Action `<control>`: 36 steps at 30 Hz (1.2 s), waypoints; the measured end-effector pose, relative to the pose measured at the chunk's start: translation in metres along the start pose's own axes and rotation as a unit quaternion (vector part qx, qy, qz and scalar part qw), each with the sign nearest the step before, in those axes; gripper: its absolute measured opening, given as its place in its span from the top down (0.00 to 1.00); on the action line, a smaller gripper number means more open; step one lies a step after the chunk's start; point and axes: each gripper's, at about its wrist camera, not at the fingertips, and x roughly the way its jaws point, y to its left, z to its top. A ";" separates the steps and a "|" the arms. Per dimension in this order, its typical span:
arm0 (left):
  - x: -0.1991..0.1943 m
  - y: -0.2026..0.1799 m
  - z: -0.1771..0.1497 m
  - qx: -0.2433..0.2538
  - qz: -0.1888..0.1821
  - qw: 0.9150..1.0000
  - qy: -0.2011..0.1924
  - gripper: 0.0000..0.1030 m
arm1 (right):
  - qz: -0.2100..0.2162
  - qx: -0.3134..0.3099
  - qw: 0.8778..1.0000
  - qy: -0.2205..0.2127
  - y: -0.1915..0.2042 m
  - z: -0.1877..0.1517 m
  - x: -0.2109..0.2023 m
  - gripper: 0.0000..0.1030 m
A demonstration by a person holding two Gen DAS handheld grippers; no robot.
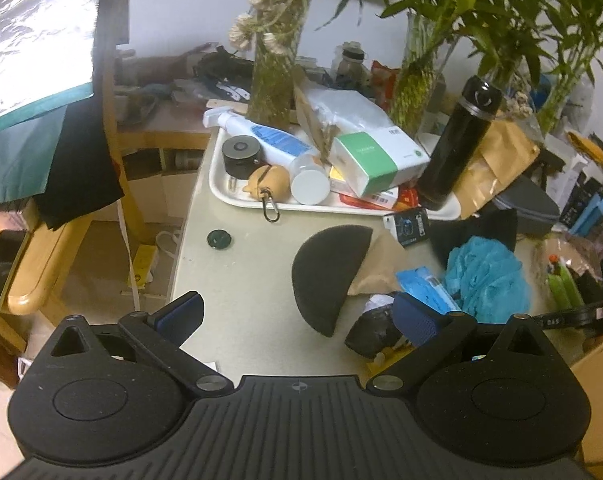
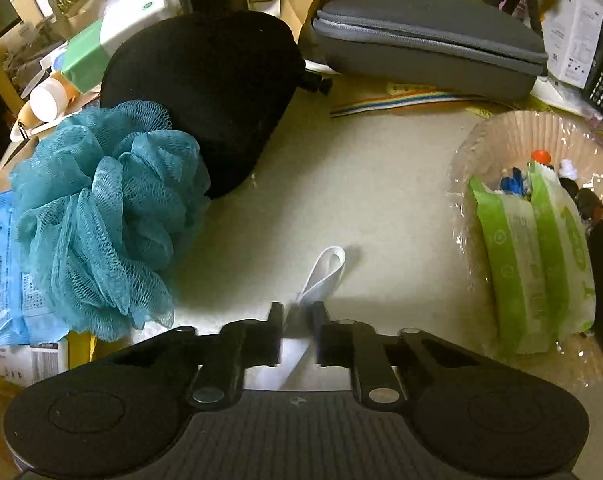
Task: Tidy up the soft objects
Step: 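Grasp the white fabric strap with the right gripper while the left approaches the black foam pad, then grasp the black half-round foam pad with the left gripper while the right lifts the strap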
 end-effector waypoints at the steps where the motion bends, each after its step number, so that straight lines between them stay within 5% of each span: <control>1: 0.001 -0.001 0.000 0.004 0.000 1.000 0.001 0.00 | 0.004 0.002 1.000 -0.002 -0.001 0.000 -0.002 0.91; 10: 0.028 -0.004 0.010 0.030 -0.023 0.999 0.011 0.00 | 0.017 0.007 0.996 -0.087 -0.008 -0.004 -0.055 0.96; 20: 0.076 -0.013 0.013 0.104 -0.003 0.995 0.009 0.00 | 0.039 0.039 0.991 -0.124 -0.019 -0.016 -0.086 0.95; 30: 0.132 -0.013 0.011 0.101 -0.033 0.993 0.045 0.01 | 0.048 0.044 0.988 -0.142 -0.025 -0.012 -0.092 0.95; 33: 0.143 -0.015 0.012 0.103 -0.042 0.992 0.056 0.14 | 0.047 0.039 0.988 -0.145 -0.026 -0.012 -0.092 0.95; 36: 0.150 -0.015 0.011 0.100 -0.046 0.992 0.059 0.15 | 0.048 0.037 0.988 -0.145 -0.027 -0.013 -0.093 0.95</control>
